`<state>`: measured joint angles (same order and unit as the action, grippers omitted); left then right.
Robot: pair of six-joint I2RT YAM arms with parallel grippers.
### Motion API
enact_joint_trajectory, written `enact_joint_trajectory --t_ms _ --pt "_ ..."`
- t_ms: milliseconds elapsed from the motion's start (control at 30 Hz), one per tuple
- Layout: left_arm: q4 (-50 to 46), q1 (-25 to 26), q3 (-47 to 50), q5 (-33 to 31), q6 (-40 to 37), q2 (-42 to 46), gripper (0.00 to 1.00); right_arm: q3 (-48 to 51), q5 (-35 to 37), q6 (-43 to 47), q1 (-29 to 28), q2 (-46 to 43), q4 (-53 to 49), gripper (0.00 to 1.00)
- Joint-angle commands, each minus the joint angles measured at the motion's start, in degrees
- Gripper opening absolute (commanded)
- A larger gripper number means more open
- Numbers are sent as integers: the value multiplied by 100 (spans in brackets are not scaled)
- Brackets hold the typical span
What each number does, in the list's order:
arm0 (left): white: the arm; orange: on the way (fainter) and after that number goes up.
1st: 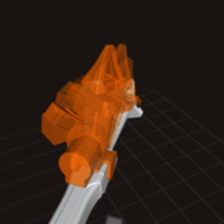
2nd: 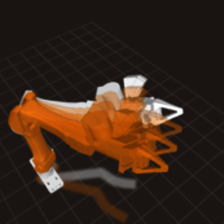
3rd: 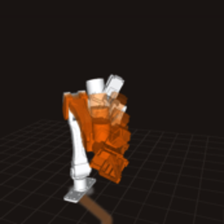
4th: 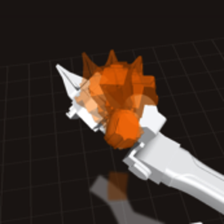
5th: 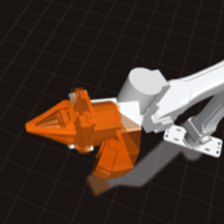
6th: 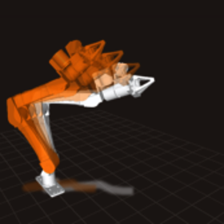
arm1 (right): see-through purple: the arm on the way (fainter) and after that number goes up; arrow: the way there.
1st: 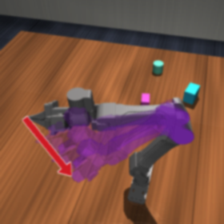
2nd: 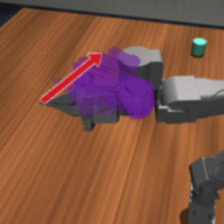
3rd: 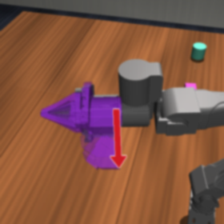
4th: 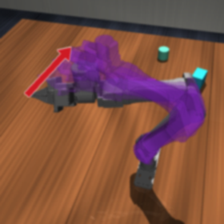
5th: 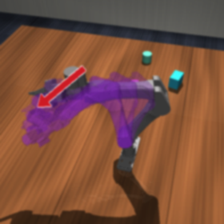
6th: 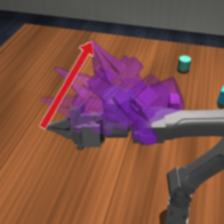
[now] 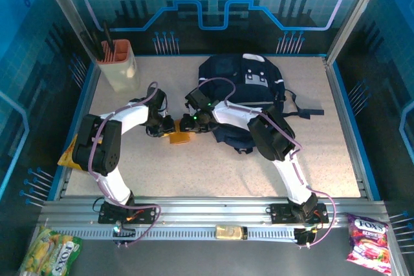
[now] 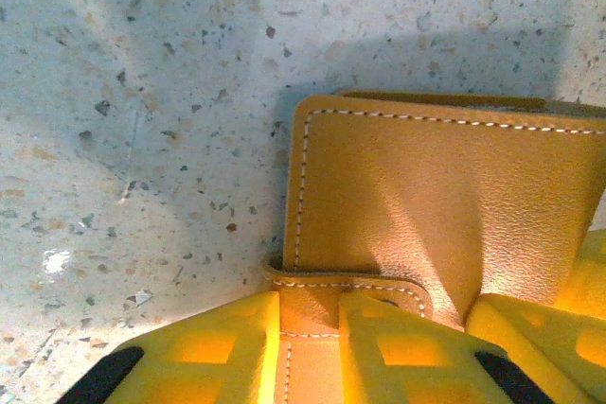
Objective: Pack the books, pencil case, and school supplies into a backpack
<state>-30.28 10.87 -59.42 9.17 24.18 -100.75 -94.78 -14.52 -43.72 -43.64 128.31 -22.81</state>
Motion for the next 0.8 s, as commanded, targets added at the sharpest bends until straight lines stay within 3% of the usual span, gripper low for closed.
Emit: enact_joint_trajectory --t_ms 0,167,300,500,767 --pt "35 -6 168 123 149 -104 24 137 -346 31 -63 -373 319 19" --pt "79 -12 72 182 222 393 33 359 58 131 -17 -770 299 6" --pt "75 -15 -37 80 262 938 46 767 346 282 63 -1363 480 4" --pt "167 21 -295 60 113 1556 57 1822 559 439 452 -2680 1080 3" --pt "308 999 -1192 -323 -732 1348 71 3062 1095 431 1363 -4537 1239 3"
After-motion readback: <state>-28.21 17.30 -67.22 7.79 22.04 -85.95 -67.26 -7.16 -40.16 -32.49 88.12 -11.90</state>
